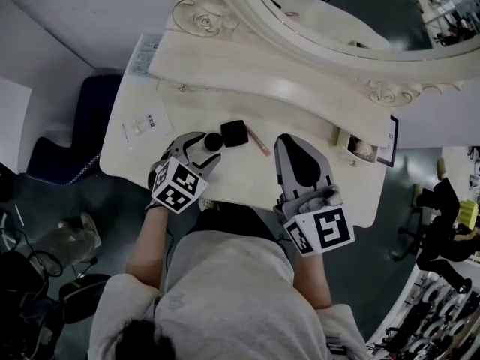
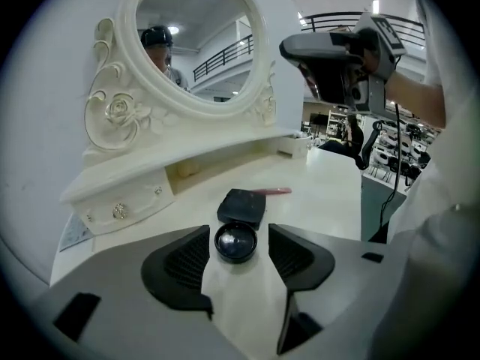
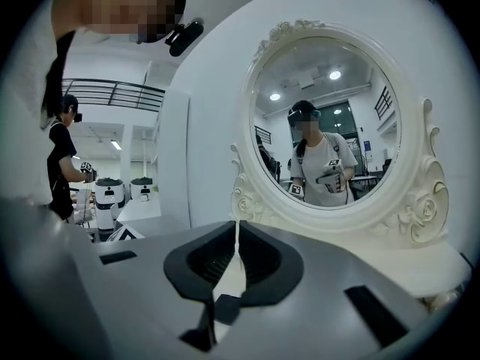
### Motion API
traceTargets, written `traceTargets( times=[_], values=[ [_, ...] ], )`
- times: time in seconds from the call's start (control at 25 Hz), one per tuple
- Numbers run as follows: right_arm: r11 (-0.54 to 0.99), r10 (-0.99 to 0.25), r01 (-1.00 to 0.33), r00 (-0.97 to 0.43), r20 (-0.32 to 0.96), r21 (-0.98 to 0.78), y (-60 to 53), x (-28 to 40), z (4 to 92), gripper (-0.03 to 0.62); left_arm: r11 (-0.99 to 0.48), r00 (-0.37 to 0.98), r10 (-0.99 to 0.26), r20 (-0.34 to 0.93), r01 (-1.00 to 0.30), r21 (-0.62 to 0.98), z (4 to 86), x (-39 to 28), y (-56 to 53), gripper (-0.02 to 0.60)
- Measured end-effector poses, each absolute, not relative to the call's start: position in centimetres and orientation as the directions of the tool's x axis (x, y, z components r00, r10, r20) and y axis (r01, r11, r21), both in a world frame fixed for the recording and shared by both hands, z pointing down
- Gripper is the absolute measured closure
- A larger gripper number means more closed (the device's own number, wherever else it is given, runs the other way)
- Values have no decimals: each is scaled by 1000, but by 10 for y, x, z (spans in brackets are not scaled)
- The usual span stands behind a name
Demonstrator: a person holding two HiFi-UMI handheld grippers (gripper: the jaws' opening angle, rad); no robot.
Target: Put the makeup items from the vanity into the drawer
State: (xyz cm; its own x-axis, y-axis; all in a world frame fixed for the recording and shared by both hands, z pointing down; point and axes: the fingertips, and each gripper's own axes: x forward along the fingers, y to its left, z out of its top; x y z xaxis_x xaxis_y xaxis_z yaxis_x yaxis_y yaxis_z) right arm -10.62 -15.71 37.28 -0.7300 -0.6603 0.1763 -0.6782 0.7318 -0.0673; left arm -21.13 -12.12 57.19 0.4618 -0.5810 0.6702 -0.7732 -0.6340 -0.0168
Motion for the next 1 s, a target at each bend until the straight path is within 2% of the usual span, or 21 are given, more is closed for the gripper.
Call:
traceTargets(
  times=[0.52, 1.0],
  values=[
    [728, -660, -682, -725, 198, -69, -165, -103, 379, 566, -639, 422, -519, 743, -769, -10, 606, -209, -130, 333],
    [734, -655, -676, -731, 191, -65, -166, -102, 376, 566, -597, 414, -539, 733, -802, 14, 602, -209, -128, 357]
  ],
)
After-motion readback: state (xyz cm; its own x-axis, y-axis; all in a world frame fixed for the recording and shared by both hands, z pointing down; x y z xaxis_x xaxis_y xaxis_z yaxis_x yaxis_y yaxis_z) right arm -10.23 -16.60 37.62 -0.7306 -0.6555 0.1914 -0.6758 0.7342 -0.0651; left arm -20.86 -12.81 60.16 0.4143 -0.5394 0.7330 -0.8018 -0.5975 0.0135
